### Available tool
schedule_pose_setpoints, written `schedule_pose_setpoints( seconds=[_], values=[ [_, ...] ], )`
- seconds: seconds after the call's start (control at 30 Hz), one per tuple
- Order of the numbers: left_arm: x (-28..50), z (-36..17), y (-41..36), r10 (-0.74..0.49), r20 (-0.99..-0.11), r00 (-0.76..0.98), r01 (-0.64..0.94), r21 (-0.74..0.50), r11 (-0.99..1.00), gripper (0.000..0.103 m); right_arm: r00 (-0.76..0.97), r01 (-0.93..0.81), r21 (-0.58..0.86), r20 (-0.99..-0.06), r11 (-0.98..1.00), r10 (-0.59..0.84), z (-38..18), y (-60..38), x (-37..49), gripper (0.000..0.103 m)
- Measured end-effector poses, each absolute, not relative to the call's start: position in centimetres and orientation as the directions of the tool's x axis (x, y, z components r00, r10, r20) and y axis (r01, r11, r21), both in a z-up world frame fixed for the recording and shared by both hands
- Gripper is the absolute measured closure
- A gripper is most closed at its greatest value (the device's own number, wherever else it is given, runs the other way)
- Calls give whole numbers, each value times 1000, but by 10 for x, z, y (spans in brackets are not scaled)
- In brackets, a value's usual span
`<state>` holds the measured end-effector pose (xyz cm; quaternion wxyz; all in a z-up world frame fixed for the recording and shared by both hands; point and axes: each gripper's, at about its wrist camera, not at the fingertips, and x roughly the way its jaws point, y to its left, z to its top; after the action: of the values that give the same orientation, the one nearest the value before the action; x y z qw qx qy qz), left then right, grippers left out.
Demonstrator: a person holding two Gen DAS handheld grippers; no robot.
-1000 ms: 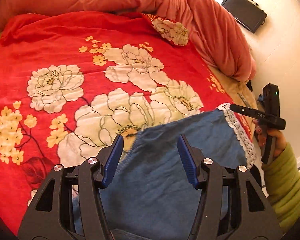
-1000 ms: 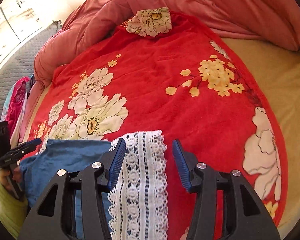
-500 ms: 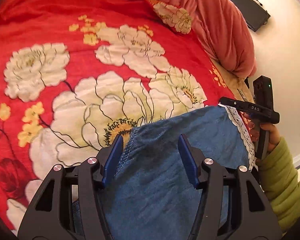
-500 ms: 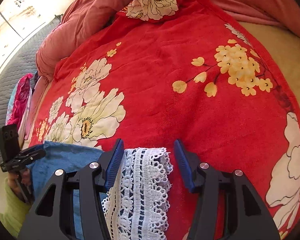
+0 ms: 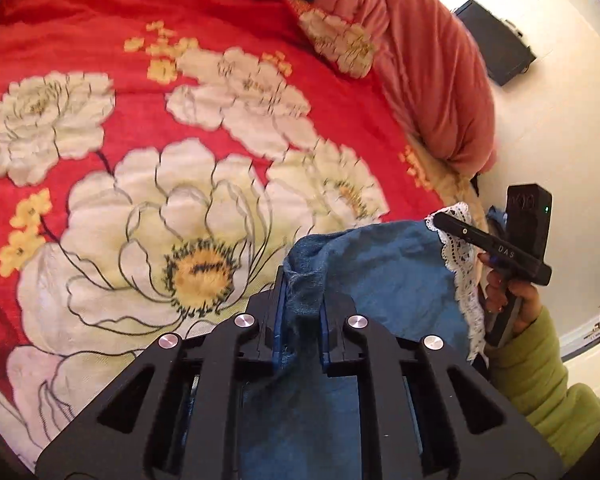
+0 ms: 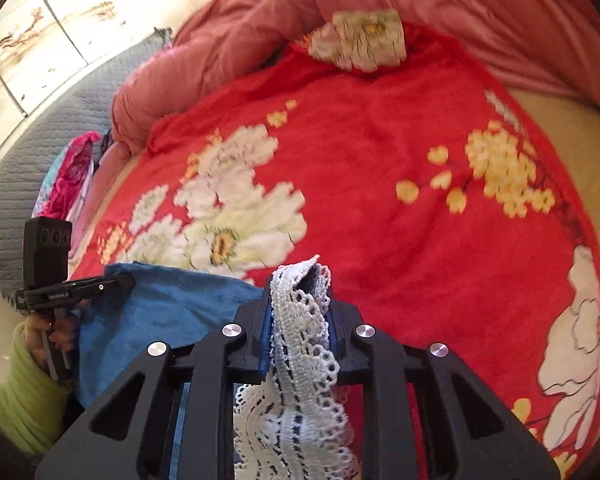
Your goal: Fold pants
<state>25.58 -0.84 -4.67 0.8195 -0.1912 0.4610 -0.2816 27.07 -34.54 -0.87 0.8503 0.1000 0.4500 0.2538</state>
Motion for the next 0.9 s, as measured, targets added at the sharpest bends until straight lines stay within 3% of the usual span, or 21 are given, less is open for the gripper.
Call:
schedule_pose_setpoints(
  seconds=[0.17, 0.43, 0.6, 0.77, 0.9],
  values=[
    [256, -20, -9, -584, -626, 517, 322, -490, 810, 100, 526, -382, 350, -679, 856, 512, 18, -342, 285, 85],
    [287, -58, -18, -483, -734, 477, 239, -420, 875, 102, 416, -352, 272, -811, 895, 410, -27, -325, 333, 84],
    [286, -63, -18, -447, -754, 482, 235, -380, 895, 101, 403, -355, 239, -833, 904, 378, -42, -322, 332, 80],
    [284, -61, -13, -455, -737, 500, 227, -396, 890, 97, 462, -310, 233, -810, 922, 360, -26, -334, 322, 56],
    [277, -44, -10, -465, -709, 530, 241, -400, 884, 94, 529, -284, 266, -757, 921, 382, 3, -353, 295, 49]
  ],
)
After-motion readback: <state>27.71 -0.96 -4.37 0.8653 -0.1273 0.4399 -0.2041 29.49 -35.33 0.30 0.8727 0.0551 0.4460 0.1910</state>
